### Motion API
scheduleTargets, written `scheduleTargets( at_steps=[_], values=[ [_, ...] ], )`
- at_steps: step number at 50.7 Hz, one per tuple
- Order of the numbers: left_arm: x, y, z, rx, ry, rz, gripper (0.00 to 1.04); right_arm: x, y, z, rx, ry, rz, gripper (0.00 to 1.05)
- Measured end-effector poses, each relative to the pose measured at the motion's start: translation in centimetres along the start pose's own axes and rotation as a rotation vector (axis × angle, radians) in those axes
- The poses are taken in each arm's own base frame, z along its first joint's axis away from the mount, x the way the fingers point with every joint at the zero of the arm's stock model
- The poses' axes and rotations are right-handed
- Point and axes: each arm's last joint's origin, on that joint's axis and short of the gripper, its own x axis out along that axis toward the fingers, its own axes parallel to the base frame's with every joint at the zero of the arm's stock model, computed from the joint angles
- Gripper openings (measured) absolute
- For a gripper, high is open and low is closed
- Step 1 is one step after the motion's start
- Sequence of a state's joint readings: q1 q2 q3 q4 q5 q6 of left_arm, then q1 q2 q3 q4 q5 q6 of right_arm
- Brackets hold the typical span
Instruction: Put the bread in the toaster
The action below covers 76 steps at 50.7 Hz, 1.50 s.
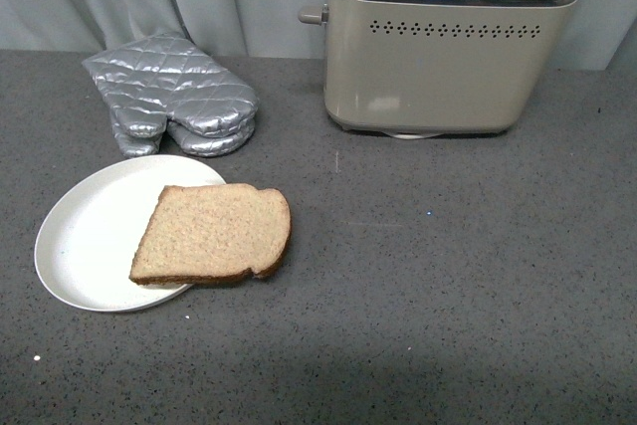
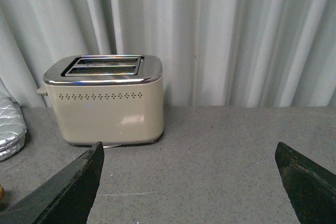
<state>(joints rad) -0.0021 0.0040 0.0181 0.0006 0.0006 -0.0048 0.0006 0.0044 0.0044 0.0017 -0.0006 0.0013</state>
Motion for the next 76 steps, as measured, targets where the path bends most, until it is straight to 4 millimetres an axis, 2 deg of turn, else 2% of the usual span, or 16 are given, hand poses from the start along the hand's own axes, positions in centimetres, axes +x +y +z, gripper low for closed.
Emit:
scheduleTargets(
  at_steps=[26,32,36,43,45,51,56,62,66,76],
  values=[
    [0.0,0.0,0.0,-0.008,0.006,0.013,0.98,0.0,0.0,0.0,0.0,0.0,0.001,0.95],
    [0.4,0.1,-0.5,-0.114,0.273,0.203,0.98,0.0,0.0,0.0,0.0,0.0,0.0,0.95],
    [1.1,0.1,-1.0,-0.167,0.347,0.243,0.98,0.0,0.0,0.0,0.0,0.0,0.001,0.95],
    [3.8,0.0,-0.2,-0.228,0.381,0.226,0.98,0.0,0.0,0.0,0.0,0.0,0.001,0.95],
    [5.2,0.2,0.1,-0.234,0.398,0.216,0.98,0.0,0.0,0.0,0.0,0.0,0.001,0.95],
    [8.1,1.0,-0.3,-0.237,0.459,0.215,0.98,0.0,0.0,0.0,0.0,0.0,0.0,0.95],
    [10.6,1.9,-1.5,-0.258,0.547,0.216,0.98,0.0,0.0,0.0,0.0,0.0,0.0,0.95],
    [14.8,3.1,-4.4,-0.226,0.703,0.227,0.98,0.0,0.0,0.0,0.0,0.0,0.0,0.95],
    [16.8,3.4,-6.0,-0.192,0.779,0.218,0.98,0.0,0.0,0.0,0.0,0.0,0.001,0.95],
    [19.7,3.7,-8.9,-0.171,0.903,0.194,0.98,0.0,0.0,0.0,0.0,0.0,0.0,0.95]
  ],
)
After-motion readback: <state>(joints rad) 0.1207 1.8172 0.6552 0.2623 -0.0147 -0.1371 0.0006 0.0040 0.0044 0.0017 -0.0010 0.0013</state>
